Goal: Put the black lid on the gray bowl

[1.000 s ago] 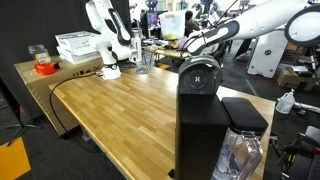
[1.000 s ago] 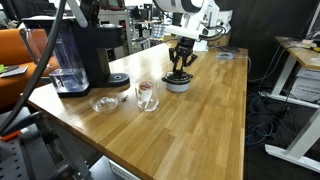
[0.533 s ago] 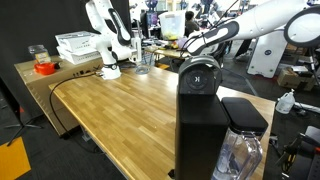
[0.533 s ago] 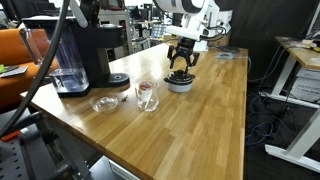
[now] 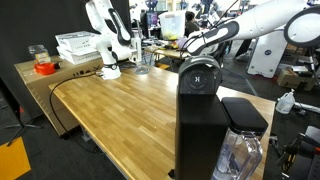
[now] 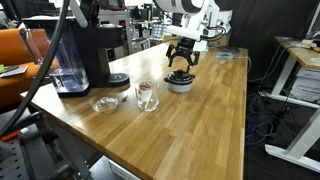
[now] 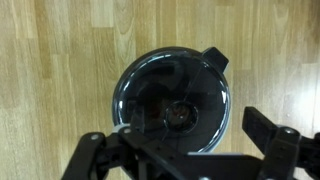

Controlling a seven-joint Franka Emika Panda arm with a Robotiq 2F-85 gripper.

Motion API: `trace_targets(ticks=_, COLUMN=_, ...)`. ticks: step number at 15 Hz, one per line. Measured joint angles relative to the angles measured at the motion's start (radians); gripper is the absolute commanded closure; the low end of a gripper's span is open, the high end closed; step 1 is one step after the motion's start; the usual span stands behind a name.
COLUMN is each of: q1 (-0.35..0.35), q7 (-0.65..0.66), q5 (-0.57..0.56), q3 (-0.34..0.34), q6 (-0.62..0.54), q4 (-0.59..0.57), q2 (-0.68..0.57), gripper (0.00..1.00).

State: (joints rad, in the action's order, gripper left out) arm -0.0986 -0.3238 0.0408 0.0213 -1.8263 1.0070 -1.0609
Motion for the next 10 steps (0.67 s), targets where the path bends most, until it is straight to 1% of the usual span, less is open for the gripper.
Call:
trace_targets(ticks=4, q1=0.000, q7=0.002, q5=0.000, q3=0.001, q6=-0.001, q4=-0.001, q2=0.008, gripper=0.00)
trace_targets(ticks=7, q1=0.000, q7=0.045, q5=0.000, q3=-0.008, q6=-0.002, q4=0.007, q2=0.023, gripper=0.00)
trace_targets(ticks=10, q1=0.000, q7=0.099, q5=0.003, q3=-0.012, q6=-0.011, q4=0.052, q2=0.056, gripper=0.00)
